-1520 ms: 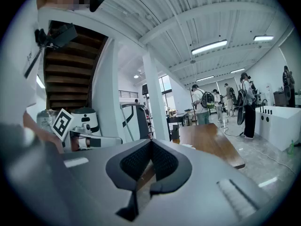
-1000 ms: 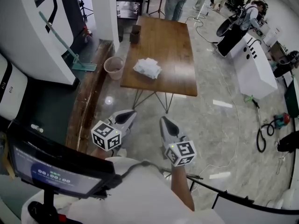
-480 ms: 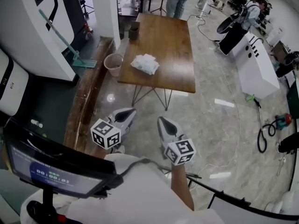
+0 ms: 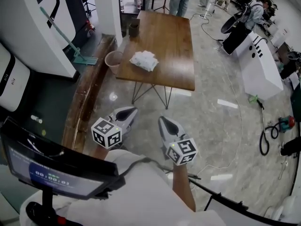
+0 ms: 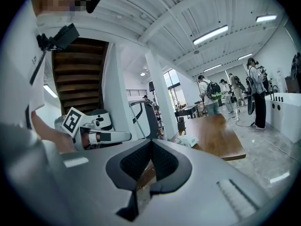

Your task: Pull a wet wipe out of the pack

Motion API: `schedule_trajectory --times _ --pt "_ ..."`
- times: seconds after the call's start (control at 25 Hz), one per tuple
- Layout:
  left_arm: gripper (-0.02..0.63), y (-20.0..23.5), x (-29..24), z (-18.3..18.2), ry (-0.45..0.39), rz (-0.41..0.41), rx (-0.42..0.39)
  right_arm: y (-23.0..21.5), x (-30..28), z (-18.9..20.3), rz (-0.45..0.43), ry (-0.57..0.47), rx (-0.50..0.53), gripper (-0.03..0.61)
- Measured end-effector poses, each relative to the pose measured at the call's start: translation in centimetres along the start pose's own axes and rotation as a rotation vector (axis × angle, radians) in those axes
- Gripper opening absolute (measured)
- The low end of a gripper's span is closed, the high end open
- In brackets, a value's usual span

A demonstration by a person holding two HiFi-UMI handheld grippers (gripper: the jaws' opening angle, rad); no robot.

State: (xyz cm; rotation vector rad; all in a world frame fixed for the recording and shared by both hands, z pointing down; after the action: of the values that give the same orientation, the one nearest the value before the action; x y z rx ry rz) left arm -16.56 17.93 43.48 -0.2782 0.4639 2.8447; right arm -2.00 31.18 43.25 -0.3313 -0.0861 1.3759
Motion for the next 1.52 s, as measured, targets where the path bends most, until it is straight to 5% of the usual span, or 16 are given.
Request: schedule_trajectory --times 0.68,1.52 --pt "0.003 0.5 -1.9 0.1 0.029 -0.019 0.032 -2.0 0.2 -0.1 0.003 0.048 -0.027 0.008" --pt "0.003 16.5 -15.4 -7.6 0.098 0.144 0.022 -10.6 -16.8 -5.0 0.12 0.094 -0.015 0.008"
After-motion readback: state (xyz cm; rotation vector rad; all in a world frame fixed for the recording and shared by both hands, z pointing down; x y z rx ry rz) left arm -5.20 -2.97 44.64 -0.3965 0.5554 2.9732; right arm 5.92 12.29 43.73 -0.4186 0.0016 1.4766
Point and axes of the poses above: the fingertips, and each gripper's own axes: x backward along the fingers, y to its left, z out of its underside, the point moved 7 cm from there along x, backward along the fingers, and after that the axes turned 3 degrees about -z, right-handed, at the moved point
